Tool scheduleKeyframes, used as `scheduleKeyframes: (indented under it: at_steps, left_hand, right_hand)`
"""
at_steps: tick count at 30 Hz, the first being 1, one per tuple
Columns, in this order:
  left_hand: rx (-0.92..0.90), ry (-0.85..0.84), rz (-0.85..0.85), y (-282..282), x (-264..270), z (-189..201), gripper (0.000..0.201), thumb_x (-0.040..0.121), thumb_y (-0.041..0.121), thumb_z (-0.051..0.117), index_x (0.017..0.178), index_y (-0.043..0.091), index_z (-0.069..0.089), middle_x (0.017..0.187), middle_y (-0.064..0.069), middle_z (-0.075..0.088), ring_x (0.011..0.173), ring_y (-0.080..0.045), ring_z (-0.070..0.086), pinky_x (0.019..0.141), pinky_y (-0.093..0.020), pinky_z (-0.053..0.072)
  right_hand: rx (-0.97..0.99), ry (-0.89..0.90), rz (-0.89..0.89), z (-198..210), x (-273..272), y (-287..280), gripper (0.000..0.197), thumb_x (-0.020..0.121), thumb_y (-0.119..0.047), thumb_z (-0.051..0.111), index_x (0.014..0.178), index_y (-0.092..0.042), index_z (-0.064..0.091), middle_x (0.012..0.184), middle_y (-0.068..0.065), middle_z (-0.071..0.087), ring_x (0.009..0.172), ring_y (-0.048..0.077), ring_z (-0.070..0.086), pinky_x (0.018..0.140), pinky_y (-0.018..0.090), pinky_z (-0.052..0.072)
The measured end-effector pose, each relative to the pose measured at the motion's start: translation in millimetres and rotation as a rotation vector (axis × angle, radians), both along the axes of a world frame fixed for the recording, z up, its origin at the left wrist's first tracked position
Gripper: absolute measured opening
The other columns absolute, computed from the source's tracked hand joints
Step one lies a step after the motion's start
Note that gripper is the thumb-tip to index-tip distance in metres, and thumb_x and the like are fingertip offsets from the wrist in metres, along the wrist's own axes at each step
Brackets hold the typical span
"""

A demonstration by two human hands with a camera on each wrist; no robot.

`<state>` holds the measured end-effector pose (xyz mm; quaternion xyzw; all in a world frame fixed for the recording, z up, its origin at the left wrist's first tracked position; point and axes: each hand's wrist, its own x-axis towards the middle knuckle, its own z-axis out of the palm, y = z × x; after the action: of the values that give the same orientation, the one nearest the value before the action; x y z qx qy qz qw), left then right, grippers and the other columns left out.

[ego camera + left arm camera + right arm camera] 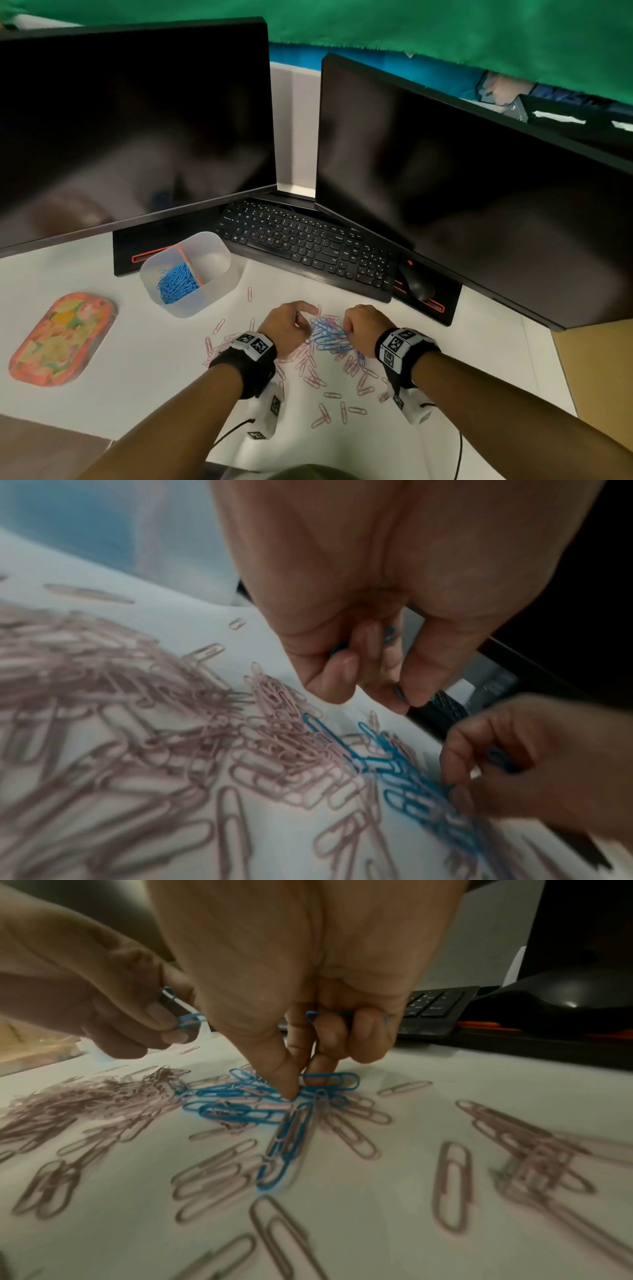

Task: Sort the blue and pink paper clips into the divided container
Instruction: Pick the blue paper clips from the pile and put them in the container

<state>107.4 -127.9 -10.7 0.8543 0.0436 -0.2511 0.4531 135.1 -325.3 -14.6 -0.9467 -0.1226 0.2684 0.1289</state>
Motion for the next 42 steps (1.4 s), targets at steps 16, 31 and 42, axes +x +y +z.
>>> scheduleKeyframes:
  at_steps: [16, 31, 42]
  left_hand:
    - [-0.612, 0.355, 0.548, 9, 14, 0, 0.034, 0.093, 0.020, 0.037, 0.063, 0.012, 0.050, 0.056, -0.004, 0.047, 0.046, -0.018, 0.043, 0.048, -0.024, 0.031]
    - [0.210, -0.012, -0.015, 17, 6, -4, 0.007, 0.085, 0.022, 0.056, 0.082, 0.023, 0.063, 0.088, 0.001, 0.068, 0.080, -0.017, 0.062, 0.067, -0.022, 0.046]
    - [0.518, -0.062, -0.391, 9, 7, -8, 0.009, 0.087, 0.019, 0.051, 0.086, 0.025, 0.058, 0.101, 0.000, 0.064, 0.093, -0.021, 0.062, 0.084, -0.035, 0.054]
  right_hand:
    - [0.970, 0.645, -0.905, 14, 0, 3, 0.022, 0.087, 0.004, 0.039, 0.083, -0.001, 0.060, 0.067, 0.012, 0.052, 0.054, 0.021, 0.048, 0.046, 0.025, 0.038]
    - [0.075, -0.049, 0.260, 2, -17, 26, 0.018, 0.087, -0.022, 0.057, 0.103, -0.019, 0.065, 0.110, -0.001, 0.063, 0.097, 0.022, 0.061, 0.085, 0.028, 0.047]
    - [0.034, -0.031, 0.309, -2, -14, 29, 0.013, 0.087, -0.018, 0.054, 0.100, -0.015, 0.057, 0.109, 0.004, 0.060, 0.092, 0.026, 0.059, 0.078, 0.031, 0.046]
